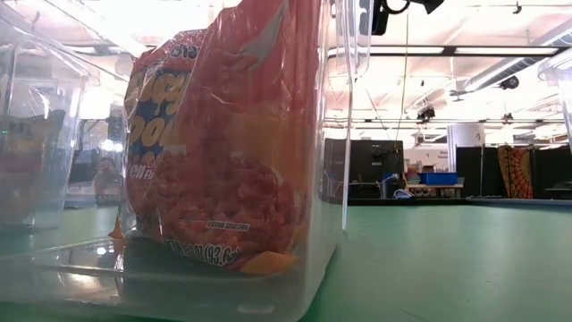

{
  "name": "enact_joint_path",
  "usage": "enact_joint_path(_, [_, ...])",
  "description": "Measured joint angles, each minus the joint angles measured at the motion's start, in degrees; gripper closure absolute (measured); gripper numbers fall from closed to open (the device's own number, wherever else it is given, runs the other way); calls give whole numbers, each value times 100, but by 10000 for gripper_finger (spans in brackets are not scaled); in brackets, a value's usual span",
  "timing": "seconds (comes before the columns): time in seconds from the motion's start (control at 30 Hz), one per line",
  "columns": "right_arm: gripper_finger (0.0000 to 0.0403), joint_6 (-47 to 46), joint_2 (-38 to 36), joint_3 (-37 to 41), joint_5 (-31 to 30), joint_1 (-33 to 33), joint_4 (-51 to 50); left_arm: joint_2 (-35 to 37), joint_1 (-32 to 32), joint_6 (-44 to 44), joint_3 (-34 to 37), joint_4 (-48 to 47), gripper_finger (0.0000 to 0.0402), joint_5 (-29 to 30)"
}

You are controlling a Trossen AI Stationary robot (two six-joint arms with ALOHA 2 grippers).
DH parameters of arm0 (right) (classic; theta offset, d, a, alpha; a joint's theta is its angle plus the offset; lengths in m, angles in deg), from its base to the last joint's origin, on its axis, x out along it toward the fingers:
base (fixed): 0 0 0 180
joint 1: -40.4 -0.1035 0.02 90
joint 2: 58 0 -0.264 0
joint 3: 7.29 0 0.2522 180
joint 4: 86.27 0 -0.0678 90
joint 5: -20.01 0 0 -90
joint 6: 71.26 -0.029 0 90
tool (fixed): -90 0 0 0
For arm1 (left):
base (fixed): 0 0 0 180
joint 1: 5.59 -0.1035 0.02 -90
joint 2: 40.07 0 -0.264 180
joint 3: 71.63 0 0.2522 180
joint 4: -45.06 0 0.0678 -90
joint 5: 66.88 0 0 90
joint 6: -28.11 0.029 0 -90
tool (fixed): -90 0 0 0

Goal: Sort Maruchan noodles
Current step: Put the orange noodle pack into the middle transparent bin

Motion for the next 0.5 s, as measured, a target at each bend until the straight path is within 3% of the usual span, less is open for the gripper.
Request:
enact_joint_path(0.2, [257,147,-9,-11,60,99,55,-7,-6,-1313,2,317,250,130])
enact_joint_path(0.5, [266,356,-13,-13,195,276,35,-4,-33,-1741,2,375,176,641])
